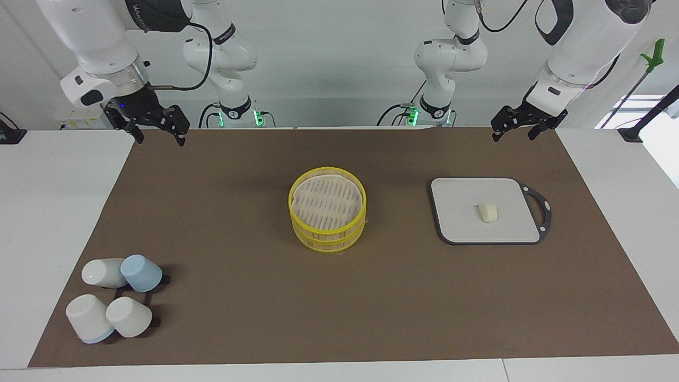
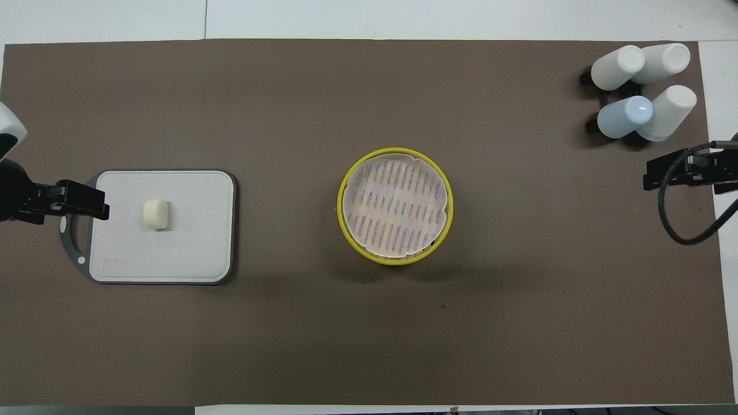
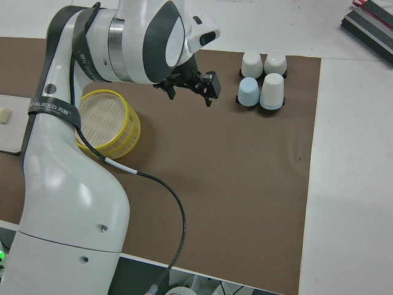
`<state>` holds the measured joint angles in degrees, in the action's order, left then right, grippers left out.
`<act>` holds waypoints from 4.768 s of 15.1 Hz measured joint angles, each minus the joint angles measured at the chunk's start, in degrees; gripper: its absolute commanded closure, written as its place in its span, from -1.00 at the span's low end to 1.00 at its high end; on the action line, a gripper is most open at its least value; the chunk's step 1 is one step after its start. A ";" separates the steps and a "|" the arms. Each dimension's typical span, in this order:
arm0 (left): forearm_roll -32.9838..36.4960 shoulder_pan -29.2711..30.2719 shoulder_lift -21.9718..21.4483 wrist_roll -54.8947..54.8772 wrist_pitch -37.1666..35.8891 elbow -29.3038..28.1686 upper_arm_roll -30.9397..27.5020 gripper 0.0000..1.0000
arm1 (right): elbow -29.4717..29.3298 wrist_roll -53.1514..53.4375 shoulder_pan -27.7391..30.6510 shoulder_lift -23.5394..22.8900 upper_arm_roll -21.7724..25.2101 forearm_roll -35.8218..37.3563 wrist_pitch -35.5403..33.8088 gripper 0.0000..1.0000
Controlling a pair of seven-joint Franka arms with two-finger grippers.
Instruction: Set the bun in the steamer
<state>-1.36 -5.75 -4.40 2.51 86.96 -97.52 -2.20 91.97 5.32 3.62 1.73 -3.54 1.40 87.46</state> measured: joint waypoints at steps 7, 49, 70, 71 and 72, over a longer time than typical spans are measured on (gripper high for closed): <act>0.00 0.00 0.00 0.00 0.00 0.00 -0.03 -1.00 | 0.03 -0.22 -0.26 0.00 0.09 -0.36 -0.30 -1.00; 0.05 4.01 9.90 -7.91 57.16 -35.64 -0.60 0.42 | -11.42 6.87 -19.27 -17.87 1.08 -3.71 4.44 1.00; -3.50 -37.46 29.09 53.03 50.44 -4.81 0.59 -0.21 | -3.37 -19.67 -3.30 -7.34 0.67 -1.16 -7.82 1.00; -3.49 -37.46 29.29 53.02 50.79 -4.81 0.53 -0.85 | -3.30 -19.67 -3.31 -7.31 0.54 -1.16 -7.62 1.00; -3.48 -37.46 29.23 53.12 50.85 -4.79 0.50 -1.00 | -3.20 -19.67 -3.32 -7.25 0.42 -1.16 -7.59 1.00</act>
<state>-4.84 -43.21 24.83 55.63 137.81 -102.30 -1.70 88.77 -14.35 0.30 -5.52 -3.12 0.25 79.87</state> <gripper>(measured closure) 0.612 0.921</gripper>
